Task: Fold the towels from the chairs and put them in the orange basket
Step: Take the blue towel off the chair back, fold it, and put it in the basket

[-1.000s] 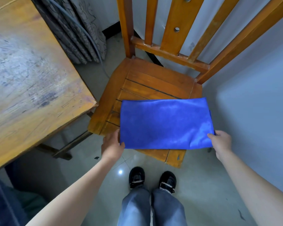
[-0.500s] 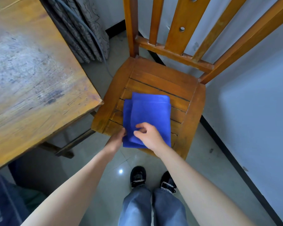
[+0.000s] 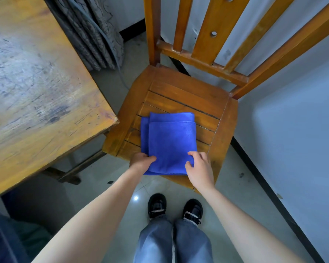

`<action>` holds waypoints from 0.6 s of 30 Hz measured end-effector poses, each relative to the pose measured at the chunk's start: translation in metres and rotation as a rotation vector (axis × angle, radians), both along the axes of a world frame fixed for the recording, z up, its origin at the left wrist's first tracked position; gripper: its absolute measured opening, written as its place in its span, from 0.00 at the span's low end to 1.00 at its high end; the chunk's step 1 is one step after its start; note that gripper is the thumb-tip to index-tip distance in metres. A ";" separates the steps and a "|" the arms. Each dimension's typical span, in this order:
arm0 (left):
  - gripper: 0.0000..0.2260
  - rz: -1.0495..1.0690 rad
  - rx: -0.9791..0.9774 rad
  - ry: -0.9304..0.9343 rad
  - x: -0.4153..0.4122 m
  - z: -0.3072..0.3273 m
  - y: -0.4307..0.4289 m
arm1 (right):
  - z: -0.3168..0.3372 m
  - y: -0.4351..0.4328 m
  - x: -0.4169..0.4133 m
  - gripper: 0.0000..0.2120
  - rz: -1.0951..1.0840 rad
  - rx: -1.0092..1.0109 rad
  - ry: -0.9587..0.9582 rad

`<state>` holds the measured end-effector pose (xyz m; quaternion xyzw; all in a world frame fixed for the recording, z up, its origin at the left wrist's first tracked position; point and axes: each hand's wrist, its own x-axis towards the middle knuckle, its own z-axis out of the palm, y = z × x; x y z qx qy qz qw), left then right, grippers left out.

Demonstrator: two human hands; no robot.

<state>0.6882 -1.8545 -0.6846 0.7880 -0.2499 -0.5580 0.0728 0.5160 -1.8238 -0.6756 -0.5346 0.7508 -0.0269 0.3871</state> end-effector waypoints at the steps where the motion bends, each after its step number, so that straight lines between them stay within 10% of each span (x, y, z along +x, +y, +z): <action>1: 0.09 0.008 -0.027 -0.020 0.000 0.000 -0.001 | -0.001 0.002 0.001 0.20 0.075 -0.009 0.041; 8: 0.05 0.008 -0.101 -0.164 0.019 0.008 0.029 | -0.014 0.017 0.010 0.32 0.573 -0.045 0.343; 11: 0.21 -0.125 -0.093 -0.197 0.027 -0.004 0.037 | -0.021 0.018 0.010 0.38 0.657 -0.053 0.394; 18: 0.30 -1.126 -0.481 -0.544 0.013 -0.022 0.069 | -0.027 0.015 0.002 0.40 0.863 -0.168 0.461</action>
